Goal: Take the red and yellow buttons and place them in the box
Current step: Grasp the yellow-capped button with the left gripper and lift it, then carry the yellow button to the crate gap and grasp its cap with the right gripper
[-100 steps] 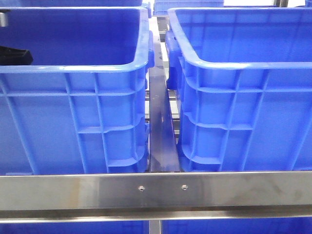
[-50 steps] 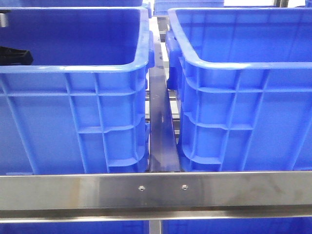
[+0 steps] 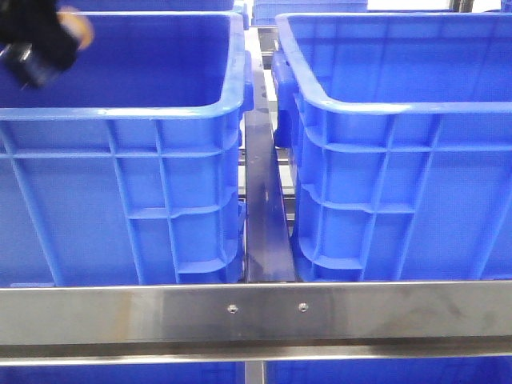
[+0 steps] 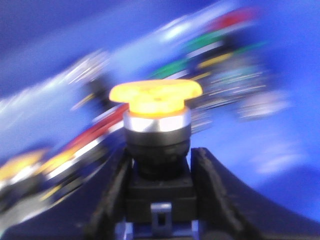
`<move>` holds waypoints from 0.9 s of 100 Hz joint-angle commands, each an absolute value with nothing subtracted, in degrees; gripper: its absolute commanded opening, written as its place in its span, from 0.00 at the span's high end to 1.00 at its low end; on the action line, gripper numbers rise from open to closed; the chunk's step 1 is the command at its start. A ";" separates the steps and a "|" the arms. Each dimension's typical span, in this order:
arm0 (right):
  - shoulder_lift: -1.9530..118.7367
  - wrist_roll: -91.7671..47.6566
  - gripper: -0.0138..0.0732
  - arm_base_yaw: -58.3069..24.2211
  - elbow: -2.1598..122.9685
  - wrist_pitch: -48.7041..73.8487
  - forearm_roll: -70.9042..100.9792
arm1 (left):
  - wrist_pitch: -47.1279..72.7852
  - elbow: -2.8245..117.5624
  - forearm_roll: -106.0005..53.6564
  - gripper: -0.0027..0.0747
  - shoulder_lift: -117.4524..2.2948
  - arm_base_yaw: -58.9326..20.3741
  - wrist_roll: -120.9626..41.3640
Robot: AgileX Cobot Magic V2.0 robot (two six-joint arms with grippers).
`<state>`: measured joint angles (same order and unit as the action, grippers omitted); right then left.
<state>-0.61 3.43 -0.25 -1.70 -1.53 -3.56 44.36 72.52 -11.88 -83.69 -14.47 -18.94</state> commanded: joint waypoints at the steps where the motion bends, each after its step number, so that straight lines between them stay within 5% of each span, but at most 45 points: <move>1: -1.94 3.47 0.91 -0.08 -0.70 -6.29 -4.12 | 42.43 74.29 -20.40 0.81 -78.86 -16.25 -24.17; 45: -1.94 3.47 0.91 -0.08 -0.70 -6.29 -4.12 | 49.47 74.29 -47.58 0.81 -77.92 -26.47 -45.98; 90: -1.94 3.47 0.91 -0.15 0.57 -5.95 -4.07 | 49.24 74.29 -51.17 0.81 -84.19 -32.36 -48.70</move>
<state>-0.61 3.43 -0.25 -1.70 -1.90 -3.56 50.98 72.52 -47.14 -85.96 -31.90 -48.44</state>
